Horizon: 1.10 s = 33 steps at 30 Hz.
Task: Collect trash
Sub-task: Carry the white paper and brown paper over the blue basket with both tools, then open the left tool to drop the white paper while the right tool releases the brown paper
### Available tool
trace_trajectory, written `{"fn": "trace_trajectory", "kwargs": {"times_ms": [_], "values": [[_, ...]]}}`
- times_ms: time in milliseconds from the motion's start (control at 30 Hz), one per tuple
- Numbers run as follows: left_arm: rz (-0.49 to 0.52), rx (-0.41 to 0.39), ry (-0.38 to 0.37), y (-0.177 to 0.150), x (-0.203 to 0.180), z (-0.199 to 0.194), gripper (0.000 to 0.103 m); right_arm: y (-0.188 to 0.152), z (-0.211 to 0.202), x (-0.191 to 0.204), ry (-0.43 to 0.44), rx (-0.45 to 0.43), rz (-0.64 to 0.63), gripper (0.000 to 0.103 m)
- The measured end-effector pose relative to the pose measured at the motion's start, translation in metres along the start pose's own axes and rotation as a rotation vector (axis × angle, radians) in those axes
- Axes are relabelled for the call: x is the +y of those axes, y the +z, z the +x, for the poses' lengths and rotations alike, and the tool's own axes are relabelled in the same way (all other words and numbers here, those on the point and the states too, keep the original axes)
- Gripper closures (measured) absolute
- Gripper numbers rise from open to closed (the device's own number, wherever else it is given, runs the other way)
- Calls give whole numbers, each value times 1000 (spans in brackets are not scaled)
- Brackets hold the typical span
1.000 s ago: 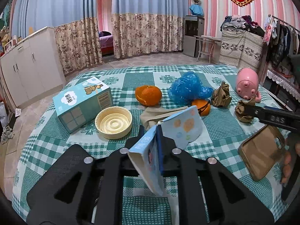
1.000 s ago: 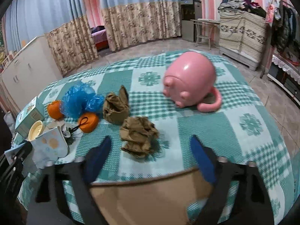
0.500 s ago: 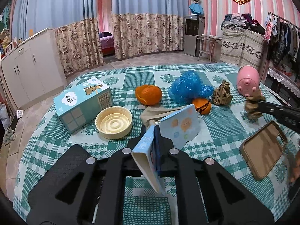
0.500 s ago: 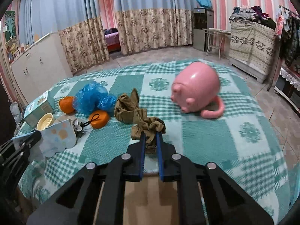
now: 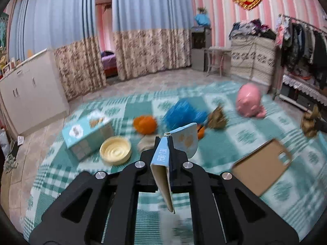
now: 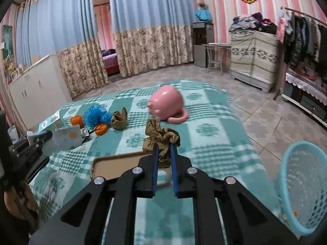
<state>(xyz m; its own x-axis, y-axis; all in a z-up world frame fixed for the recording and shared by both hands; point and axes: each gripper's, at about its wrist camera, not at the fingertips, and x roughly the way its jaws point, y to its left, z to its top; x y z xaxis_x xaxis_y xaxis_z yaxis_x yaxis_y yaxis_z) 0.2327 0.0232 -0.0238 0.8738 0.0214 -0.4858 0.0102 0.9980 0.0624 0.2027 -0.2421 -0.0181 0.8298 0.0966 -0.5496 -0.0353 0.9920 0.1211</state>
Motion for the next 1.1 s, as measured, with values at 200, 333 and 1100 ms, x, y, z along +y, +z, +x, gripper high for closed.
{"fn": "trace_trajectory", "kwargs": {"times_ms": [200, 333, 1100], "values": [[64, -86, -90, 29, -50, -33, 98, -4, -37, -48, -72, -39, 54, 91], [90, -89, -179, 36, -93, -39, 98, -8, -57, -85, -143, -52, 77, 91], [310, -32, -535, 12, -314, -54, 98, -46, -127, -255, -384, -72, 269, 91]]}}
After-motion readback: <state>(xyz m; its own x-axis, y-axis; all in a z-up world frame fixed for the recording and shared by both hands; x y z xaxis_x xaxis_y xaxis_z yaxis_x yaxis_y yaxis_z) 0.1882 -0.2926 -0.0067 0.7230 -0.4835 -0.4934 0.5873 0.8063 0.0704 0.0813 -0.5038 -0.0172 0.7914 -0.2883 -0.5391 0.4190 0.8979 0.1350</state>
